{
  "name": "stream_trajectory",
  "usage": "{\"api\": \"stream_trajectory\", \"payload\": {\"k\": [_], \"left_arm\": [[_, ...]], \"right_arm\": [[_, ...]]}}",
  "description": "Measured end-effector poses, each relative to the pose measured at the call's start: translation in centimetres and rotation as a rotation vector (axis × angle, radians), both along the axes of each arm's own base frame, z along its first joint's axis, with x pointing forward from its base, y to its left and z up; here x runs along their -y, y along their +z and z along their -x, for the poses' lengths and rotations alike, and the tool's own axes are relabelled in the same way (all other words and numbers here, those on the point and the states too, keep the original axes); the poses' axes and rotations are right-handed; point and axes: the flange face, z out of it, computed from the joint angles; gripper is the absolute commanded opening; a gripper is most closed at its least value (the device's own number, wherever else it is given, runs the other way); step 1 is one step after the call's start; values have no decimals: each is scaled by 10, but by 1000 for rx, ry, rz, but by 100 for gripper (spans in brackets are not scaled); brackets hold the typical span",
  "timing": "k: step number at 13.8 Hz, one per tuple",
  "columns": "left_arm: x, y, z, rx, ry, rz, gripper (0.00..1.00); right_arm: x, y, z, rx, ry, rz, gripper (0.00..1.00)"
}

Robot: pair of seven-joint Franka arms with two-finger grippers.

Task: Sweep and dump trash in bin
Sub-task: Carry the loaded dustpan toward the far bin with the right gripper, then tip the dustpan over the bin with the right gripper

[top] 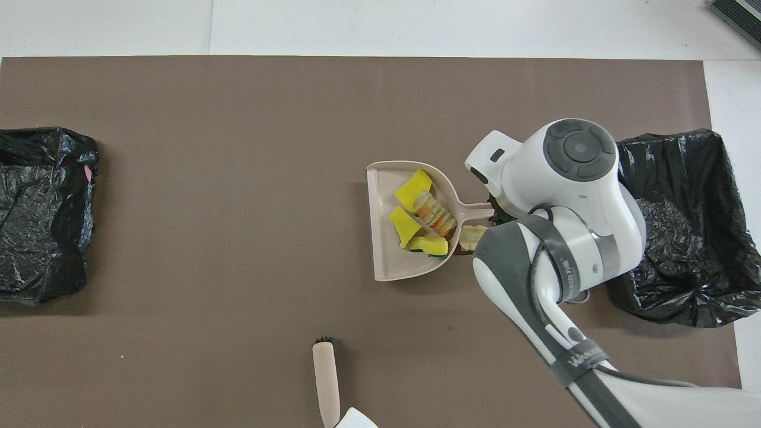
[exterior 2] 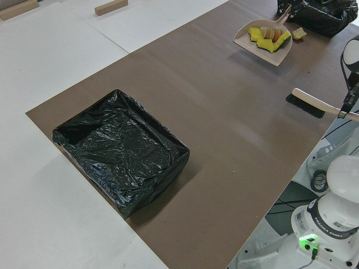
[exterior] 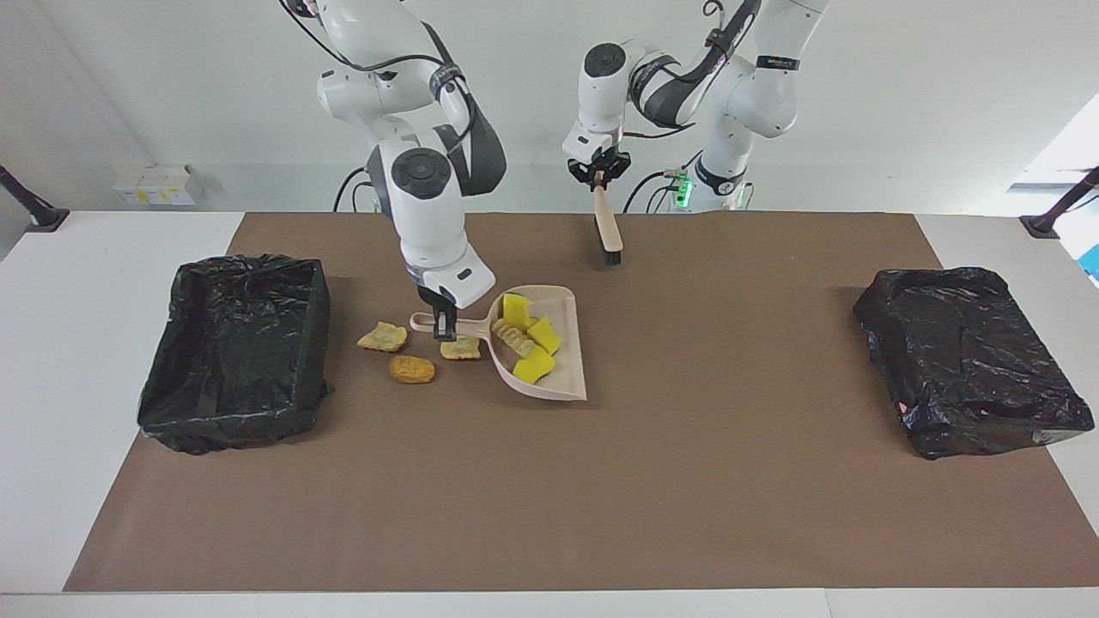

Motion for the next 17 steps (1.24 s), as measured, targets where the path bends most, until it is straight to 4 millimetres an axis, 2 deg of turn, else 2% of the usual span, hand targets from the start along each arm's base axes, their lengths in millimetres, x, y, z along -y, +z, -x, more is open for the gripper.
{"api": "stream_trajectory", "payload": {"k": [3, 4, 6, 7, 9, 11, 12, 14, 17], "left_arm": [[0, -13, 0, -11, -4, -10, 0], [0, -14, 0, -10, -12, -7, 21], [1, -13, 0, -11, -26, -4, 31], [0, -14, 0, -12, -33, -3, 44], [0, -16, -1, -18, -67, 1, 98], [-2, -18, -9, -25, -96, 7, 100], [-5, -19, -18, -29, -105, 14, 100], [-14, -16, -57, -31, -88, 40, 100], [-33, 10, -139, -2, -94, 109, 100]], "right_arm": [[50, 12, -11, -9, 31, 0, 0], [65, 16, -15, -8, 41, -1, 0], [102, 20, -22, -5, 50, -3, 0], [122, 21, -25, -5, 54, -3, 0], [158, 31, -30, 7, 60, -4, 0], [184, 48, -33, 15, 48, -2, 0], [198, 55, -33, 17, 42, 0, 0], [239, 72, -29, 19, 41, 4, 0], [321, 95, -11, 29, 58, 64, 0]]}}
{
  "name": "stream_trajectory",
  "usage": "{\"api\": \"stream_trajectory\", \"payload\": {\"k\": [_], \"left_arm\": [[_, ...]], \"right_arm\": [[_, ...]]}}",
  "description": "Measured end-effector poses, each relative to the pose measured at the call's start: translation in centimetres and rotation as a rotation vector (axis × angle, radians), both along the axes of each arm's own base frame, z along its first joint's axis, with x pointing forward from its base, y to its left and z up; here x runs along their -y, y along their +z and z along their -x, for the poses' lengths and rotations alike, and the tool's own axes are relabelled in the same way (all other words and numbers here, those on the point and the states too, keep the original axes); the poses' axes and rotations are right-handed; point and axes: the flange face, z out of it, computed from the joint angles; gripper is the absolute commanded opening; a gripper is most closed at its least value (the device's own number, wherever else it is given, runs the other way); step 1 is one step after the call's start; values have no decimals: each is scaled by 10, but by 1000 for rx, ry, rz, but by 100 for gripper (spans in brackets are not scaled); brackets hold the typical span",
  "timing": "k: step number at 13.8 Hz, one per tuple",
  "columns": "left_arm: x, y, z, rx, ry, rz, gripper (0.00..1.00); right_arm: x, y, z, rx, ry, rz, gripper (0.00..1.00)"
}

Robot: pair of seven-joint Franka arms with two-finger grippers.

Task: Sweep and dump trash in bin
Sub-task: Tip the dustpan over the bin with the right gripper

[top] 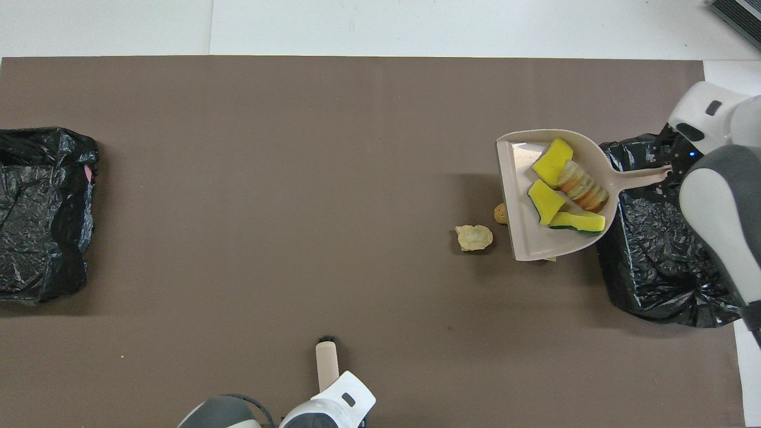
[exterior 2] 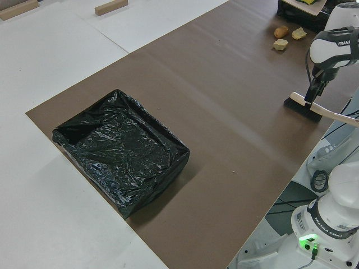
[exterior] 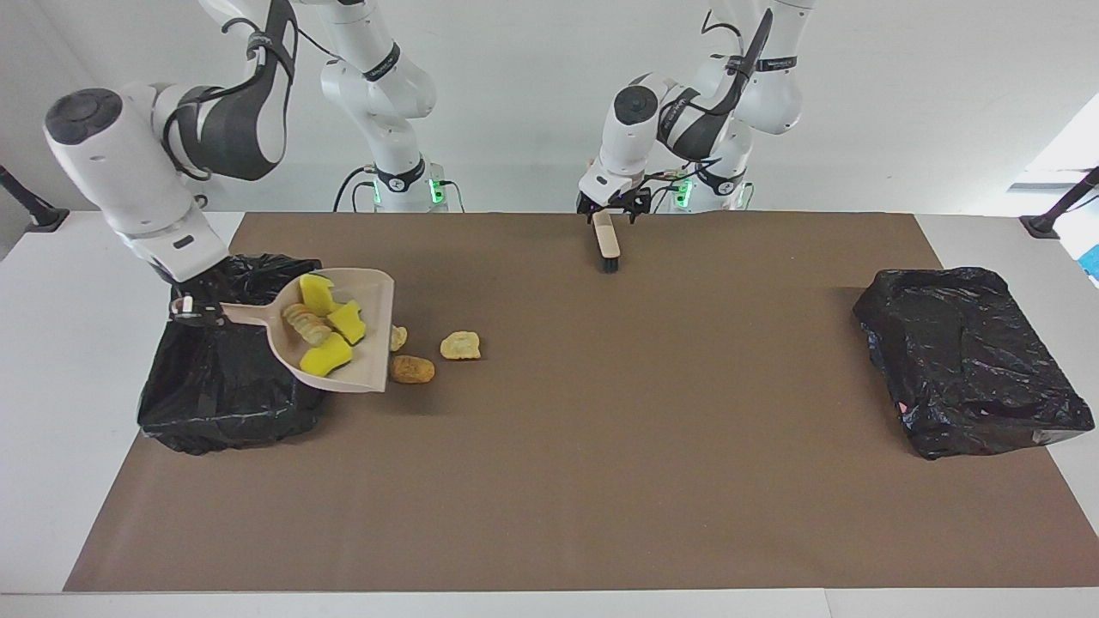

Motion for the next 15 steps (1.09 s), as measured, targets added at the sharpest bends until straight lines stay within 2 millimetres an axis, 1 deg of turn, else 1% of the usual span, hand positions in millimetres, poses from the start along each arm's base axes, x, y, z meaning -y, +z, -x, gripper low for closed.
{"api": "stream_trajectory", "payload": {"k": [3, 4, 5, 6, 7, 8, 9, 10, 11, 12, 14, 15], "left_arm": [[-34, 40, -92, 105, -14, -1, 100], [-47, 53, -124, 137, -8, -11, 100], [-59, 65, -152, 159, -8, -23, 100], [-73, 79, -179, 171, -15, -28, 100], [-90, 95, -202, 181, -27, -25, 100], [-110, 117, -220, 185, -36, -22, 100], [-128, 140, -231, 181, -38, -23, 100], [-143, 165, -237, 177, -33, -25, 100], [-155, 188, -240, 178, -27, -24, 100], [-166, 209, -243, 184, -29, -21, 100], [-191, 244, -245, 183, -57, -17, 100], [-207, 259, -245, 175, -69, -17, 100]], "right_arm": [[61, 29, 15, 16, -10, 115, 0], [81, 36, 21, 15, -12, 152, 0], [97, 40, 25, 19, -7, 197, 0], [108, 44, 27, 27, 6, 264, 0], [112, 46, 26, 29, 27, 328, 0], [113, 45, 24, 27, 42, 386, 0], [113, 41, 24, 17, 34, 436, 0], [110, 35, 22, 11, 11, 493, 0], [103, 31, 19, 12, -5, 553, 0], [90, 29, 14, 16, 1, 607, 0], [59, 30, 2, 22, 47, 704, 0], [50, 32, 0, 14, 63, 738, 0]]}}
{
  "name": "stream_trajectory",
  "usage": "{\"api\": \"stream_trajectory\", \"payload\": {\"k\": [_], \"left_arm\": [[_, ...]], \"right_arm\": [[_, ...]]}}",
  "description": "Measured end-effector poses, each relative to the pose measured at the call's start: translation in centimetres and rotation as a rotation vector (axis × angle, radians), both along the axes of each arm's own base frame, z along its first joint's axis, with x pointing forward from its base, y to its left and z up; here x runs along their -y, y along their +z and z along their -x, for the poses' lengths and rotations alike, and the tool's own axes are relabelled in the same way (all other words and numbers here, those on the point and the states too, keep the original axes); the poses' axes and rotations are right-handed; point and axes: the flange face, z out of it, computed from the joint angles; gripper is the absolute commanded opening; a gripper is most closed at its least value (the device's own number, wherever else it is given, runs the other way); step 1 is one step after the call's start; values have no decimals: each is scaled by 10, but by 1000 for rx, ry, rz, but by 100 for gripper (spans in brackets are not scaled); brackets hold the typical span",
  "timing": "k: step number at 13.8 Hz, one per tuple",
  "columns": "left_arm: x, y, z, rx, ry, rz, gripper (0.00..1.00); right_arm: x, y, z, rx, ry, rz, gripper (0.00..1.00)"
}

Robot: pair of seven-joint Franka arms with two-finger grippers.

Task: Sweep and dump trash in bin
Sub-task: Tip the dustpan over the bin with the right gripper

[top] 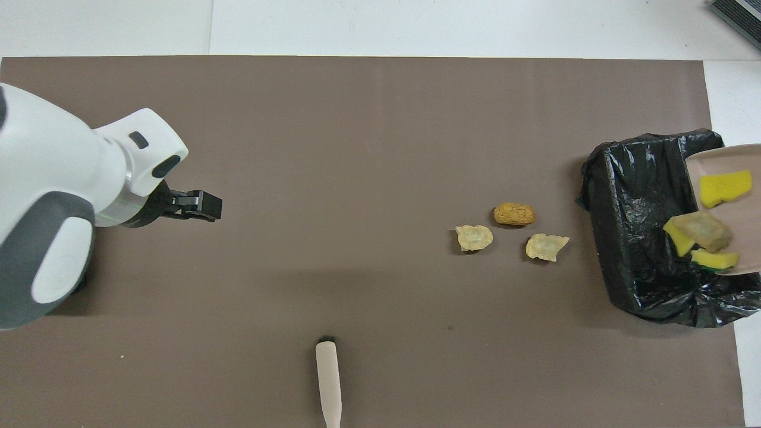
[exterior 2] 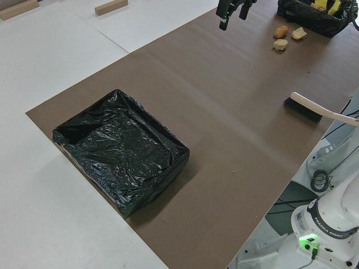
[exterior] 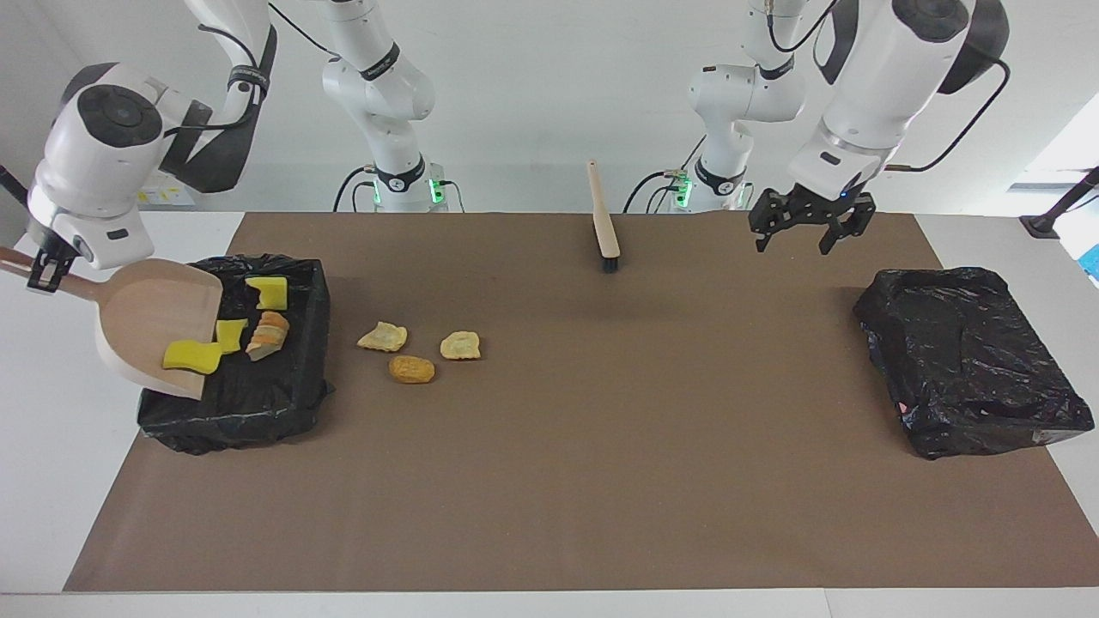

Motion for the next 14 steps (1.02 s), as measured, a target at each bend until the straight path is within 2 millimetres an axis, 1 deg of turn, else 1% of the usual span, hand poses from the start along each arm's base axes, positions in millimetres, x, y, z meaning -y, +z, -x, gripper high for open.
{"api": "stream_trajectory", "payload": {"k": [1, 2, 4, 5, 6, 9, 10, 12, 14], "left_arm": [[-20, 16, 0, -2, -12, 0, 100], [-37, 26, 0, -1, -18, 1, 100], [-70, 35, 1, -12, -15, 2, 100], [-78, 37, 3, -20, -12, 2, 100], [-80, 40, 5, -20, -13, 2, 100], [-75, 46, 11, -16, -22, 2, 100], [-75, 46, 12, -23, -22, 1, 100], [-75, 46, 14, -32, -23, 1, 100], [-75, 45, 16, -42, -23, 0, 100]], "right_arm": [[-4, 2, 0, -15, 7, 33, 0], [-4, 6, 1, -25, 8, 63, 0], [0, 15, 5, -29, 7, 109, 0], [1, 21, 7, -26, 11, 130, 0], [1, 29, 10, -22, 15, 148, 0], [-2, 60, 22, -5, 32, 173, 0], [-3, 64, 25, -2, 35, 176, 0], [-6, 58, 25, -14, 40, 172, 0], [-11, 42, 24, -30, 44, 148, 0]]}}
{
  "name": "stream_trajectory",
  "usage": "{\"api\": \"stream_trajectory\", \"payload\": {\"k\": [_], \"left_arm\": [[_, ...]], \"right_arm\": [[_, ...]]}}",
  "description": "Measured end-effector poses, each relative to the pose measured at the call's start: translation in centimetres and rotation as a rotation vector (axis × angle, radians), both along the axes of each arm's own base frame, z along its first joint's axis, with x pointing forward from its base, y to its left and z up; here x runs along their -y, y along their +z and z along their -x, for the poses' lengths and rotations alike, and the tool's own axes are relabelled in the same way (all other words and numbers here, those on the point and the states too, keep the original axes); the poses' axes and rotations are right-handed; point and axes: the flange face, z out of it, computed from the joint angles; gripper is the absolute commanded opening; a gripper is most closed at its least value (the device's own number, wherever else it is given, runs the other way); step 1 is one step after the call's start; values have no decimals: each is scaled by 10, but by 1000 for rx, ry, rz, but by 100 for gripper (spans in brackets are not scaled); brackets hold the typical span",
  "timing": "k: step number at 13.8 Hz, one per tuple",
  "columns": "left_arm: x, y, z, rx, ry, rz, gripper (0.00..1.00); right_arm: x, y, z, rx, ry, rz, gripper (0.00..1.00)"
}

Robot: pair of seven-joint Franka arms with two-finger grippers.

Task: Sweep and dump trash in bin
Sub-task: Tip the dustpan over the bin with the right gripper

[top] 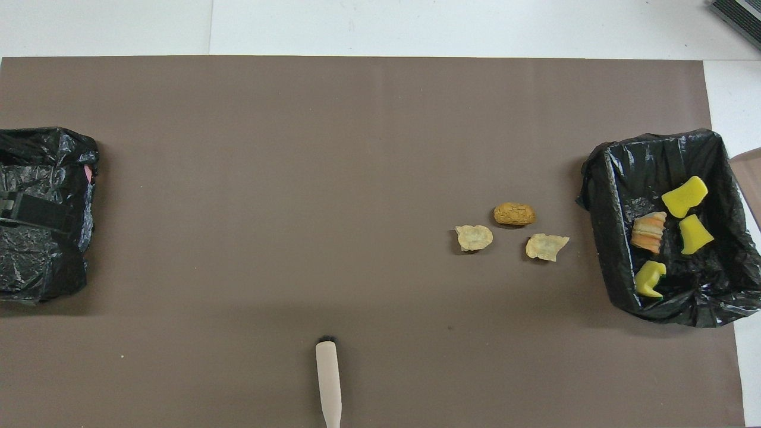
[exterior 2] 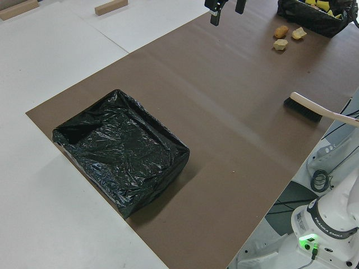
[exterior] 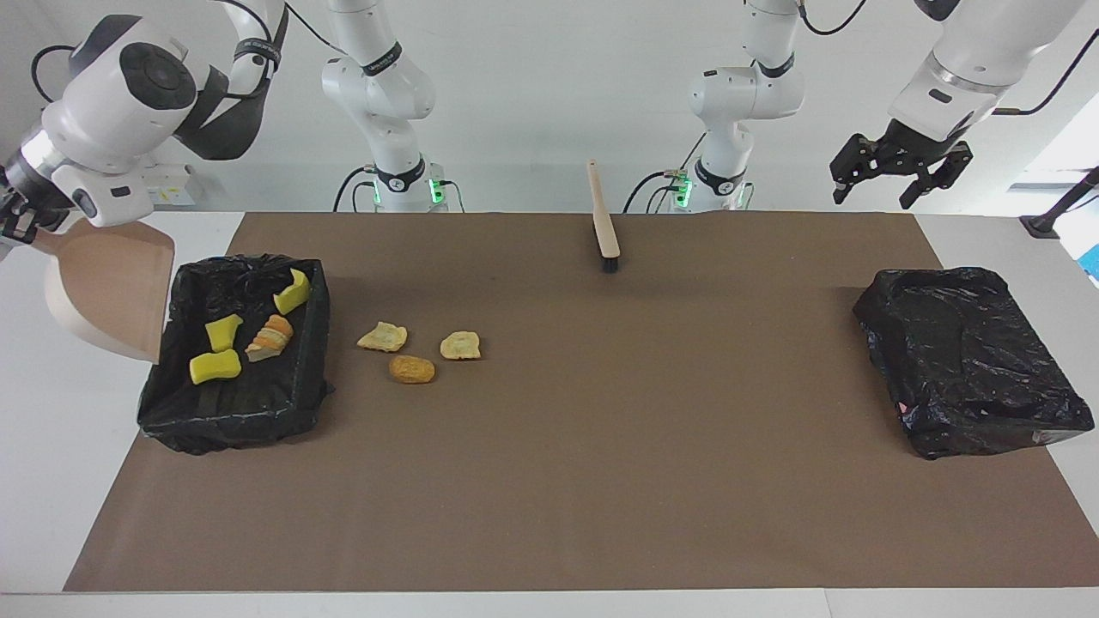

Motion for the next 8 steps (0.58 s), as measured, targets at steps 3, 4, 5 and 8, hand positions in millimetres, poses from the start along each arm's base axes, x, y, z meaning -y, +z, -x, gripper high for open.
{"api": "stream_trajectory", "payload": {"k": [3, 4, 5, 8], "left_arm": [[0, -1, 1, -2, 0, 0, 100], [1, -1, 1, -3, -1, 0, 100], [1, -1, 1, -2, -2, 0, 100], [1, 0, 1, -1, -2, 0, 100]], "right_arm": [[-21, -27, -8, 3, 21, -29, 0], [-30, -28, -11, 3, 35, -29, 0], [-35, -23, -12, 12, 45, -28, 0], [-40, 3, -9, 75, 37, -73, 0]]}}
